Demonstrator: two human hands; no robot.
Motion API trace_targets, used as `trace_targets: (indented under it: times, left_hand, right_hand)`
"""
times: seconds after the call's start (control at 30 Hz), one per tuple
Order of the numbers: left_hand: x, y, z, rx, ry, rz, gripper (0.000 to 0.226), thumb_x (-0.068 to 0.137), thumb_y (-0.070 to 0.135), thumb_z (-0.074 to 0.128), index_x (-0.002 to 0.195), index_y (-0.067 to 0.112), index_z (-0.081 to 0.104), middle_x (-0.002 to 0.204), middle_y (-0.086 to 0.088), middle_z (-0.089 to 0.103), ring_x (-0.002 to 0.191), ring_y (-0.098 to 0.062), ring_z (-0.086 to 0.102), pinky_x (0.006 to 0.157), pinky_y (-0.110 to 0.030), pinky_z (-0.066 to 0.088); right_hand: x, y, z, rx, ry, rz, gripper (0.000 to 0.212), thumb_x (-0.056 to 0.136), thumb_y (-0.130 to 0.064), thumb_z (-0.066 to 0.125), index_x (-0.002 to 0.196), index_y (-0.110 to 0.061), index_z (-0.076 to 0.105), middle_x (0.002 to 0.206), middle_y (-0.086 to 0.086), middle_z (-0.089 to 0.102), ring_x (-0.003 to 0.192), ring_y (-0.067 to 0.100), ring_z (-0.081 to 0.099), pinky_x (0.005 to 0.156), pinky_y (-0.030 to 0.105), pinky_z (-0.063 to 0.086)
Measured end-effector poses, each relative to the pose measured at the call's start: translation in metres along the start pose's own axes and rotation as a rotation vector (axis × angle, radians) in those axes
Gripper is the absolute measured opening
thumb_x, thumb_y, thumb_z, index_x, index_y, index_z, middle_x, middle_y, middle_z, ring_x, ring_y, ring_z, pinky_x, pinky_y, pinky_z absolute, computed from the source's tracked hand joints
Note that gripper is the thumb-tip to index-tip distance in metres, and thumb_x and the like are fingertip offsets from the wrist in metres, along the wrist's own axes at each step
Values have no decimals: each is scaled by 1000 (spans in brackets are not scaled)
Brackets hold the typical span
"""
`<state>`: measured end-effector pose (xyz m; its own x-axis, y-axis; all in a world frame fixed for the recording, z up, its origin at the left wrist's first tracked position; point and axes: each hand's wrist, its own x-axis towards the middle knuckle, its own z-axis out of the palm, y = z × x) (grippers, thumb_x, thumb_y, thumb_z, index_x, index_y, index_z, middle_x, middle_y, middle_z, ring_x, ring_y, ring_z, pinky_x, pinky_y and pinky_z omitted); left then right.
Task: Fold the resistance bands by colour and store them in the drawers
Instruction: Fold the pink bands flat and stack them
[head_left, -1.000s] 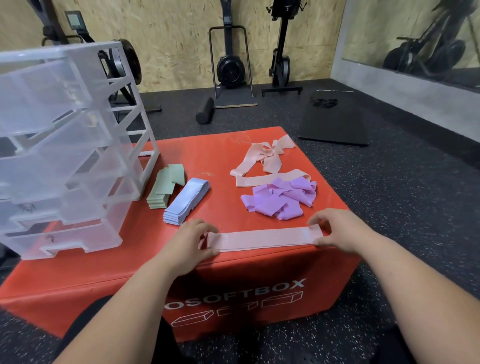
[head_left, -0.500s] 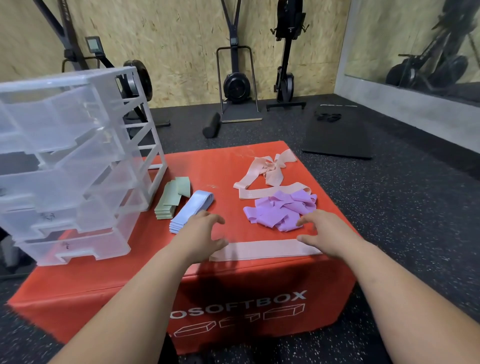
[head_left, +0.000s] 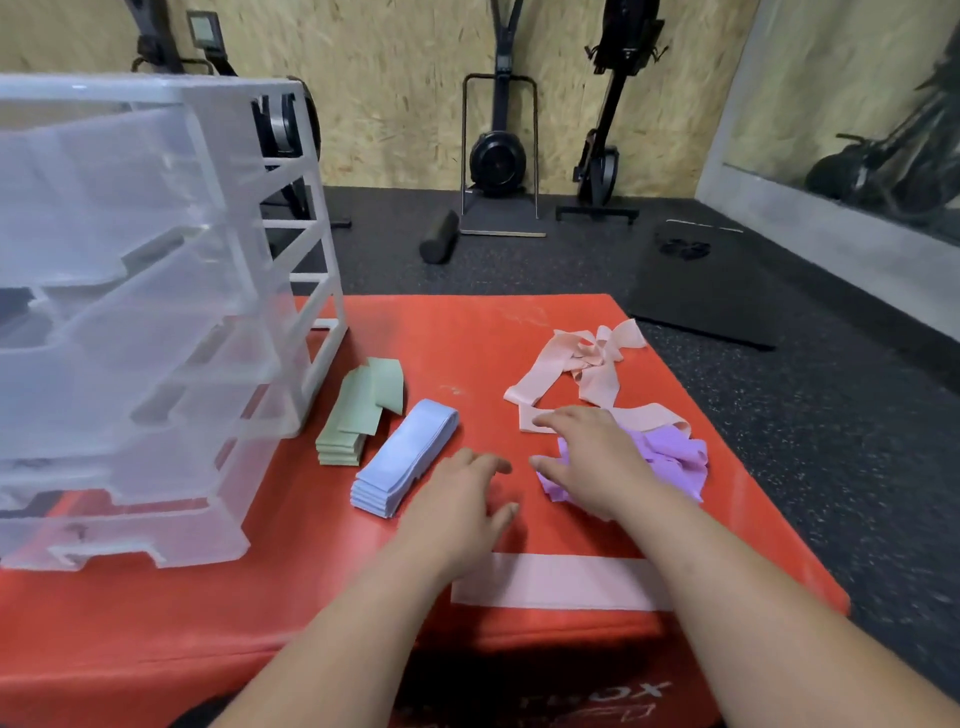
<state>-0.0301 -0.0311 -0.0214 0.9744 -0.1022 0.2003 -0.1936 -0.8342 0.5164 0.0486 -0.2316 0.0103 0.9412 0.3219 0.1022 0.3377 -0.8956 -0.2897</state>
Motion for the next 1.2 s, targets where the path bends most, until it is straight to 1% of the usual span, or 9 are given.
trace_targets:
  times: [0.27,0.43,0.5,0.63,0.77,0.83,0.93,1.1,1.2]
  left_hand:
    - [26,-17,5,43,-48,-16,46,96,45,65,139,34,56,130,6,56,124,-19,55,103,-42,49]
    - [42,-16,6,-112,2,-49,38,97,37,66,134,31,61,123,9,63,106,-12,64,98,-37,52]
    - [49,-11,3,-223,56,-107,36,99,34,65,134,29,63,122,11,67,99,-8,66,97,-35,53]
    - [61,-10,3,-559,114,-343,31,103,44,60,127,27,69,122,13,73,107,-7,71,104,-35,54]
    - [61,-1,-4,-1092,110,-487,30,107,37,60,99,14,77,102,-7,81,99,-24,79,92,-41,63]
    - [56,1,-7,-1062,122,-492,25,103,25,66,92,7,80,92,-12,80,94,-29,79,90,-43,65]
    - [55,-3,-7,-902,163,-505,15,97,16,68,90,12,81,80,-9,78,75,-26,75,84,-51,65]
    - [53,9,-22,-510,174,-112,7,100,26,71,94,28,75,81,12,74,77,-7,67,73,-28,54]
    - [46,21,-32,-520,211,42,13,99,19,73,100,31,77,92,16,74,89,-7,67,75,-21,50]
  right_hand:
    - [49,-4,46,-243,-158,18,70,96,-73,43,154,-34,44,161,0,39,150,27,31,121,48,28]
    - [54,-7,35,-123,-61,16,61,103,-57,48,151,-19,49,156,0,48,141,27,43,115,43,37]
    - [52,-8,23,34,-10,9,53,103,-47,54,148,-18,53,151,1,52,136,25,50,112,41,42]
    - [33,-15,-5,410,127,-76,30,102,-24,62,131,-23,70,129,-11,68,112,1,63,97,14,45]
    - [5,-26,-8,462,0,-241,30,101,-19,63,125,-33,74,121,-24,70,106,-11,63,93,15,49]
    - [-3,-28,-5,477,-45,-255,30,100,-14,61,119,-33,76,115,-27,71,106,-8,64,92,18,49]
    - [-4,-27,-6,561,-15,-156,32,97,-7,60,103,-33,78,83,-34,70,73,-4,64,69,14,44]
    - [6,-18,-11,506,105,-182,50,95,-24,63,142,-37,56,139,-23,59,131,-3,52,106,20,42]
    - [9,-12,-16,558,-8,-234,40,96,-25,70,132,-39,61,123,-22,69,119,2,62,97,23,47]
